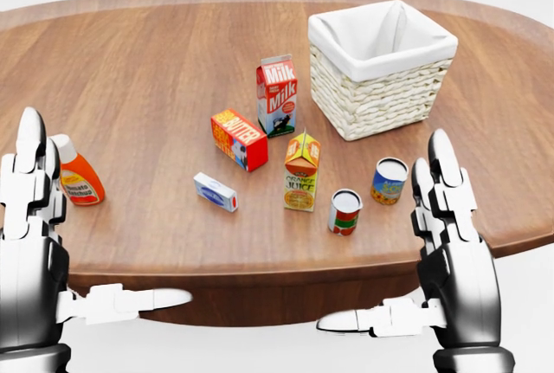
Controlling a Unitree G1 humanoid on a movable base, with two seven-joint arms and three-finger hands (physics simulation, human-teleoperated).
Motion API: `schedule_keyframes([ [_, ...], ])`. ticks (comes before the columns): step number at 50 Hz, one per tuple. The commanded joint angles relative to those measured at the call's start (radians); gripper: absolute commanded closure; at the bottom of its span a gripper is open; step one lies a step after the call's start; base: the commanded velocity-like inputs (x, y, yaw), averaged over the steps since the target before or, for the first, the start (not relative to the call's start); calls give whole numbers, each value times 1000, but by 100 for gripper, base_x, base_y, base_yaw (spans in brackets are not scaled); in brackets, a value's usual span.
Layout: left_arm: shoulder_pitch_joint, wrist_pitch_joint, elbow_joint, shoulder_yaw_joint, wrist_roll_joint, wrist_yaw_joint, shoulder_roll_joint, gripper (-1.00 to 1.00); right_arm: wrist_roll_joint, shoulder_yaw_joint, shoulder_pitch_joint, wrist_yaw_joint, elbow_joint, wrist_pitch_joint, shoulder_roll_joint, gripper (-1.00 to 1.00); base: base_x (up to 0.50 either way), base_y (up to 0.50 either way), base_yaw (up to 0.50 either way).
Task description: Pick up the alphabet soup and the tomato sauce, and put them in the basket.
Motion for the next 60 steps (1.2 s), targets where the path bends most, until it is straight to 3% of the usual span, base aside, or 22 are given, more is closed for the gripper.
schedule_keyframes([
  [1, 2, 0, -10, 1, 12, 6, -1, -100, -6, -4, -1, -1, -2, 0, 0, -100, 29, 0, 0],
  [60, -1, 0, 1, -4, 3, -6, 0, -100, -9, -1, -2, 6, 5, 0, -1, -100, 30, 0, 0],
])
